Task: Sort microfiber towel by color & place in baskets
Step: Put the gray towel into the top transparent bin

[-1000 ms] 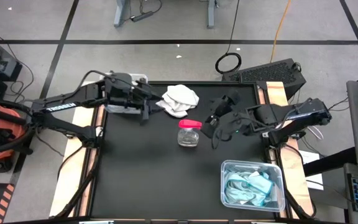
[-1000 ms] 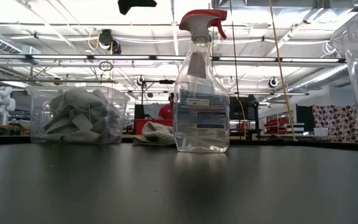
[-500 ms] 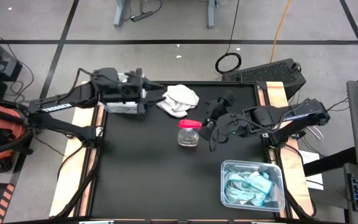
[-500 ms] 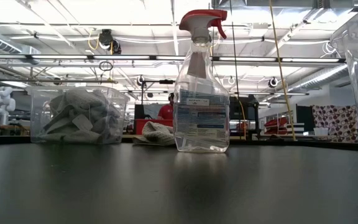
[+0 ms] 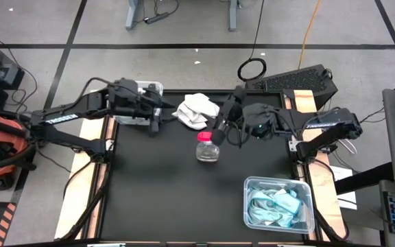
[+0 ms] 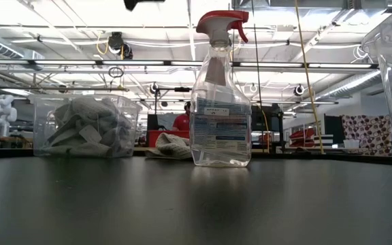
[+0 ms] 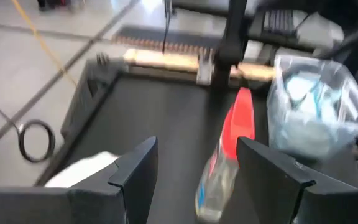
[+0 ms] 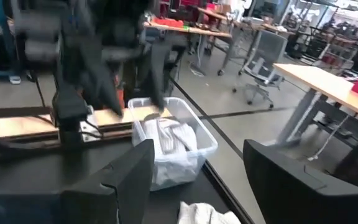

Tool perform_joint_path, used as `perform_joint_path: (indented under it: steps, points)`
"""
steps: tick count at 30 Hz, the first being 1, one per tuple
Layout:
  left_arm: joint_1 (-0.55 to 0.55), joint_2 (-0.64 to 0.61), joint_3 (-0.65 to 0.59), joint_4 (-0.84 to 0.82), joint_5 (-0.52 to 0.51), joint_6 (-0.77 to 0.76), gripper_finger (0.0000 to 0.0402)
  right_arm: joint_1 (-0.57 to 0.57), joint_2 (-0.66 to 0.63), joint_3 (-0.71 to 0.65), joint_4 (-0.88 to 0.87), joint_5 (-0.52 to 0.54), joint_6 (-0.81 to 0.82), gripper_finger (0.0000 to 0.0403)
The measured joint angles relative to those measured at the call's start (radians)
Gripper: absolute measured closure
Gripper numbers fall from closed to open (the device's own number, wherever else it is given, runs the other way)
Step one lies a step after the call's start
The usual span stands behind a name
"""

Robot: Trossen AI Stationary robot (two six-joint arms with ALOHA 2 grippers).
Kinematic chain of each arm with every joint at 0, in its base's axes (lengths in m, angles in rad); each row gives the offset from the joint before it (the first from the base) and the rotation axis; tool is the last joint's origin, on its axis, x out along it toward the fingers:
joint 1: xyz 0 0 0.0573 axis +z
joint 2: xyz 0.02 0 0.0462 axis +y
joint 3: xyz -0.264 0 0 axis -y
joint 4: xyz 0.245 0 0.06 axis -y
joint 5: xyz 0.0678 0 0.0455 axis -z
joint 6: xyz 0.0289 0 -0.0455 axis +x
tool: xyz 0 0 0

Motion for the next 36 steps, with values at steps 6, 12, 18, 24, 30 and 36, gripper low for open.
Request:
perform_joint_path:
  steps: [6, 12, 18, 24, 30, 36]
  points:
    - [0.0, 0.027, -0.001, 0.009, 0.0, 0.051, 0.0181, -0.046, -0.001, 0.0, -0.101, 0.002, 0.016, 0.0165]
    - [0.0, 0.027, 0.0, 0.256, 0.0, 0.066, 0.0181, -0.054, 0.0, 0.0, -0.277, 0.106, 0.108, 0.0165]
    - [0.0, 0.037, 0.001, 0.369, -0.01, 0.009, 0.0181, -0.071, 0.0, 0.0, -0.277, 0.081, 0.052, 0.0165]
    - [-0.002, 0.064, 0.001, 0.258, -0.056, -0.036, 0.0181, -0.111, 0.004, 0.0, -0.165, -0.13, -0.035, 0.0165]
    - [-0.003, 0.103, 0.001, 0.211, -0.056, -0.055, 0.0181, -0.153, 0.004, 0.0, -0.018, -0.202, -0.05, 0.0165]
    - [-0.003, 0.13, 0.001, 0.189, -0.054, 0.039, 0.0181, -0.196, 0.004, 0.0, -0.109, -0.081, 0.049, 0.0165]
